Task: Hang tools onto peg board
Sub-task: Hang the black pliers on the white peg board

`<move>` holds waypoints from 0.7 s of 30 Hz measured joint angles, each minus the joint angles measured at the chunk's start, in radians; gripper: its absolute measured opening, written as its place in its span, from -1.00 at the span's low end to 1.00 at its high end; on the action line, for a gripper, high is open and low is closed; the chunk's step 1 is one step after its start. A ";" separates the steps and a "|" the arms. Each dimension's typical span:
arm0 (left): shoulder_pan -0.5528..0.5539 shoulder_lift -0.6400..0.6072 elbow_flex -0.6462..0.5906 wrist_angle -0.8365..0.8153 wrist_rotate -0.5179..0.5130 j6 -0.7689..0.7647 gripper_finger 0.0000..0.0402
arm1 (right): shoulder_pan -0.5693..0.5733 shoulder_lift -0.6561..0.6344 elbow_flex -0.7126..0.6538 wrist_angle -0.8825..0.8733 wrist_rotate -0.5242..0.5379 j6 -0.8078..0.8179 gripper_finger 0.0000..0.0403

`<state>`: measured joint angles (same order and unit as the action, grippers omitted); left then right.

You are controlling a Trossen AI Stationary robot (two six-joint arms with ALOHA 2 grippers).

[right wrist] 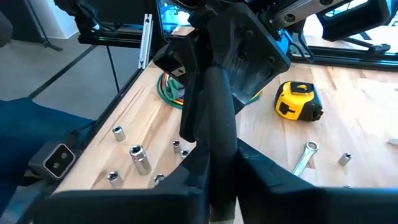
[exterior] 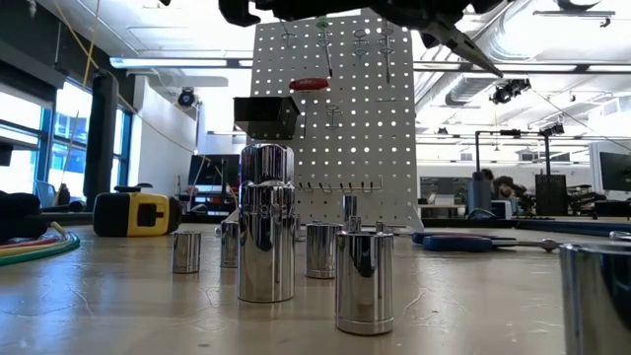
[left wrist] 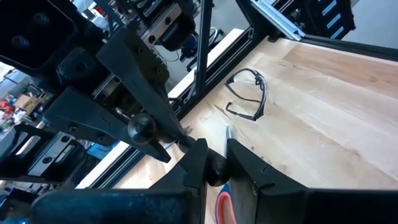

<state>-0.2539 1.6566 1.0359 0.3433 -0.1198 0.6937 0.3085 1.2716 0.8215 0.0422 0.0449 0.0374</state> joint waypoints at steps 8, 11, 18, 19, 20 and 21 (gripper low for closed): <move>-0.001 0.000 0.000 -0.008 -0.037 0.007 -0.78 | 0.000 0.000 0.000 -0.001 0.031 -0.015 -0.84; -0.002 0.000 0.000 -0.015 -0.066 0.006 -0.74 | 0.004 -0.001 -0.001 -0.001 0.061 -0.016 -0.84; -0.008 -0.043 0.001 -0.065 -0.167 0.001 -0.61 | 0.007 -0.015 -0.001 0.004 0.143 -0.022 -0.84; -0.008 -0.057 0.001 -0.080 -0.182 -0.006 -0.58 | 0.007 -0.022 -0.001 0.003 0.158 -0.030 -0.84; -0.009 -0.071 0.001 -0.090 -0.192 -0.015 -0.56 | 0.006 -0.030 -0.001 0.003 0.169 -0.036 -0.84; -0.010 -0.088 0.001 -0.096 -0.204 -0.023 -0.55 | 0.007 -0.040 -0.001 0.003 0.180 -0.041 -0.84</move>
<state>-0.2643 1.5688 1.0367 0.2469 -0.3243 0.6705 0.3153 1.2317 0.8207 0.0455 0.2252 -0.0036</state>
